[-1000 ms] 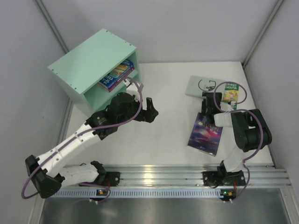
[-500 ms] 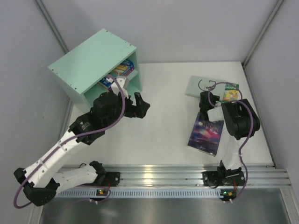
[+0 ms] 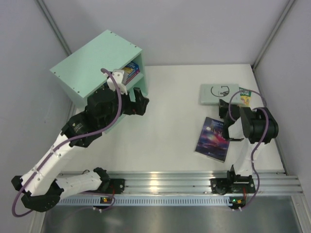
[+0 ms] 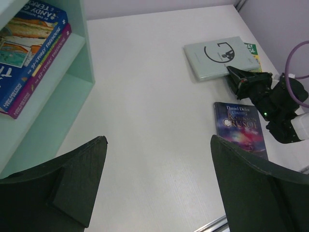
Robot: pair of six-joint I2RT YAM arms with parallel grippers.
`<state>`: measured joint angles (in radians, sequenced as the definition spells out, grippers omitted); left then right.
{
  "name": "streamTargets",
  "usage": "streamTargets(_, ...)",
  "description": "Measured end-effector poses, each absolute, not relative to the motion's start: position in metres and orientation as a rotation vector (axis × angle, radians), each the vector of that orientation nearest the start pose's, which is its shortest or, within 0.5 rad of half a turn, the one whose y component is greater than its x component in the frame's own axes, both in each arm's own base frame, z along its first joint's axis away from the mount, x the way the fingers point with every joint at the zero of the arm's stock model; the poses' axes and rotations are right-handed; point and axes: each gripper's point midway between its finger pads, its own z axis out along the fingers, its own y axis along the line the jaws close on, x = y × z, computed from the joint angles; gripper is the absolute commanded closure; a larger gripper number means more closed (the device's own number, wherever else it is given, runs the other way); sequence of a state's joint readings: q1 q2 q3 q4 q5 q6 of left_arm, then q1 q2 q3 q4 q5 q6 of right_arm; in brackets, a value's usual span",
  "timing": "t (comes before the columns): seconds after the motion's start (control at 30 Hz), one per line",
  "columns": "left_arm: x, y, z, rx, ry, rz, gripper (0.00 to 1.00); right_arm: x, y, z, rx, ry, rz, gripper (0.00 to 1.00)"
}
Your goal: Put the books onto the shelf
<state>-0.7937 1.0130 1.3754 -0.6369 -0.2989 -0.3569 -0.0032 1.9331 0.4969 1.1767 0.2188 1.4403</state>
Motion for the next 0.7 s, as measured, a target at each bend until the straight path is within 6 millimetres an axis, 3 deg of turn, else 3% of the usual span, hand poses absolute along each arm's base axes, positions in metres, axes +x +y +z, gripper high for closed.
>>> streamTargets(0.17,0.251,-0.189,0.389,0.205,1.846,-0.462,0.06,0.448,0.017,0.076,1.272,1.398,0.918,1.0)
streamTargets(0.33,0.254,-0.175,0.406,0.186,1.823,-0.392,0.06,0.44,0.05,0.12,1.121,1.444,1.114,1.0)
streamTargets(0.47,0.258,-0.169,0.414,0.17,1.824,-0.347,0.06,0.42,0.07,0.152,1.019,1.451,1.227,1.0)
streamTargets(0.57,0.262,-0.169,0.423,0.16,1.821,-0.322,0.06,0.408,0.088,0.159,0.967,1.485,1.285,1.0)
streamTargets(0.7,0.27,-0.169,0.43,0.15,1.822,-0.287,0.06,0.388,0.132,0.147,0.919,1.607,1.374,1.0)
